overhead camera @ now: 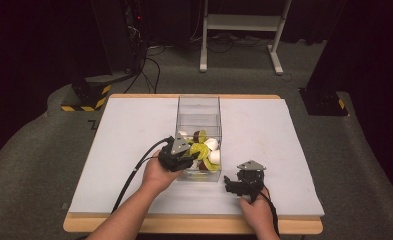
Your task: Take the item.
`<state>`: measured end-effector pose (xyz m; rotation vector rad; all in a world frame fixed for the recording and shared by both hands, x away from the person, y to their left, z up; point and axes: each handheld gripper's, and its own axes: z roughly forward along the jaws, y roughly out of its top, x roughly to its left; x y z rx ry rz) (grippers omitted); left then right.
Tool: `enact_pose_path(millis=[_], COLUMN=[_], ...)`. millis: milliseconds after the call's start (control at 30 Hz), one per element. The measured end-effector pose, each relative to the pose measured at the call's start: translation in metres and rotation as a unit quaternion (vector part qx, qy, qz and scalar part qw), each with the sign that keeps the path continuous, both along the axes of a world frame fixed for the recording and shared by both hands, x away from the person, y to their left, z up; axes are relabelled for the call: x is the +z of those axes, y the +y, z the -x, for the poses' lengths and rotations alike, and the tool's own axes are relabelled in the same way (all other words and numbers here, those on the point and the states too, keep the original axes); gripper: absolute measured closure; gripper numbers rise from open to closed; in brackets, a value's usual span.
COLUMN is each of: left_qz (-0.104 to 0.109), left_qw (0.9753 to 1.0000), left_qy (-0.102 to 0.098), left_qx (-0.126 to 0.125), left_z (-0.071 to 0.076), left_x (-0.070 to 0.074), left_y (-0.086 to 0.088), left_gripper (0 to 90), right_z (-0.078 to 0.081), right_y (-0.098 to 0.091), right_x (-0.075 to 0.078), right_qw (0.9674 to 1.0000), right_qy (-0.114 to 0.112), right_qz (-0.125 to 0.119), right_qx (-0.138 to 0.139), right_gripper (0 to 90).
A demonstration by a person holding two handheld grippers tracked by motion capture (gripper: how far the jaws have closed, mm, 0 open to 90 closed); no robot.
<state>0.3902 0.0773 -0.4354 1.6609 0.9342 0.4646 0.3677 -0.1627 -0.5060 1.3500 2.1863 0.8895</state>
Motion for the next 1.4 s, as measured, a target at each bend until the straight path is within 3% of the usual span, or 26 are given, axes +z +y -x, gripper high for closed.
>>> enact_pose_path(millis=[200, 267, 433, 500, 600, 800, 867, 967, 1167, 1367, 1400], left_qz=[0.035, 0.036, 0.05, 0.057, 0.06, 0.053, 0.064, 0.059, 0.071, 0.073, 0.075], left_qw=[0.9994, 0.9993, 0.9987, 0.9982, 0.9978, 0.9982, 0.9975, 0.9981, 0.9973, 0.9972, 0.997], left_qy=[0.002, 0.004, 0.009, 0.014, 0.014, 0.012, 0.013, 0.008, 0.013, 0.006, 0.013], left_qx=[0.004, 0.003, 0.009, 0.015, 0.023, 0.023, 0.026, 0.018, 0.015, 0.017, 0.011], left_z=[0.0016, 0.0018, 0.001, -0.0011, -0.0047, -0.0067, -0.0069, -0.0037, -0.001, 0.001, 0.0016], left_x=[0.003, 0.0033, 0.0021, 0.0018, 0.0013, 0.0015, 0.003, 0.003, 0.0028, 0.0042, 0.004], left_y=[0.0059, 0.009, 0.0095, 0.0091, 0.0083, 0.007, 0.007, 0.0065, 0.0072, 0.0105, 0.0102], left_gripper=[70.9, 73.7, 73.8, 70.0, 63.2, 70.6, 74.6, 77.2, 79.3, 90.0, 90.0], right_z=[0.0, 0.0, 0.0, 0.0, 0.0, 0.0, 0.0, 0.0, 0.0, 0.0002, 0.0002], right_y=[0.0, 0.0, 0.0, 0.0, 0.0, 0.0, 0.0, 0.0, 0.0001, 0.0001, 0.0], right_x=[0.0, 0.0, 0.0, 0.0, 0.0, 0.0, 0.0, 0.0, 0.0, 0.0, 0.0], right_qw=[1.0, 1.0, 1.0, 1.0, 1.0, 1.0, 1.0, 1.0, 1.0, 1.0, 1.0], right_qy=[0.0, 0.0, 0.0, 0.0, 0.0, 0.0, 0.0, 0.0, 0.0, -0.001, -0.001], right_qz=[0.0, 0.0, 0.0, 0.0, 0.0, 0.0, 0.0, 0.0, 0.0, 0.001, 0.001], right_qx=[0.0, 0.0, 0.0, 0.0, 0.0, 0.0, 0.0, 0.0, 0.0, 0.001, 0.001], right_gripper=[11.4, 11.3, 11.3, 11.4, 11.4, 11.4, 11.4, 11.4, 11.4, 11.6, 11.5])
